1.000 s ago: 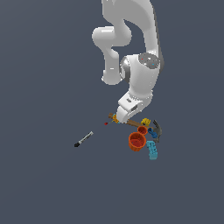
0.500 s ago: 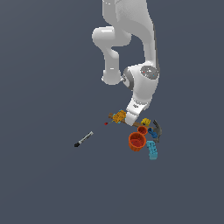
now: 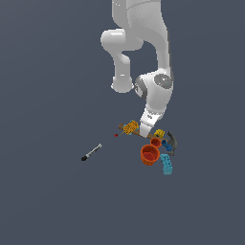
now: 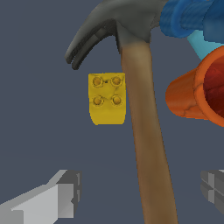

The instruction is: Pick up a designated object from a clutter of objects.

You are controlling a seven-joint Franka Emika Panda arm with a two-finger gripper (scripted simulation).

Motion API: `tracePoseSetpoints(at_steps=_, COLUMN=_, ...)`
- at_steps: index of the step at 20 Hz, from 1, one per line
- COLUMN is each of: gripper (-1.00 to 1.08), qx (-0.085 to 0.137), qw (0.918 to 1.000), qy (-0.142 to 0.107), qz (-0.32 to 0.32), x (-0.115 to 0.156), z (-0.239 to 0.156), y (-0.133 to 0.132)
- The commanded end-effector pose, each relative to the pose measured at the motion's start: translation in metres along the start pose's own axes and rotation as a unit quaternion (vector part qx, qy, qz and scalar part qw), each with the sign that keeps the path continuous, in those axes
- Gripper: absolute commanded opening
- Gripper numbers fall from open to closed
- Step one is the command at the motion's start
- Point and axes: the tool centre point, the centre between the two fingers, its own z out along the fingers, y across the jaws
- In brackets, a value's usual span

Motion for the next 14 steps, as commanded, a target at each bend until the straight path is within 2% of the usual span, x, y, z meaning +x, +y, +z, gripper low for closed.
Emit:
tracePoseSetpoints(at_steps=1, gripper=1.00, qx=0.000, qw=1.0000, qy=0.000, qz=0.000, x=0.000, z=0.002, y=0.000)
tracePoseSetpoints(at_steps=14, gripper=1.00, qx=0.000, qw=1.0000, qy=0.000, qz=-0.003, x=-0.001, z=0.045, y=-0.001)
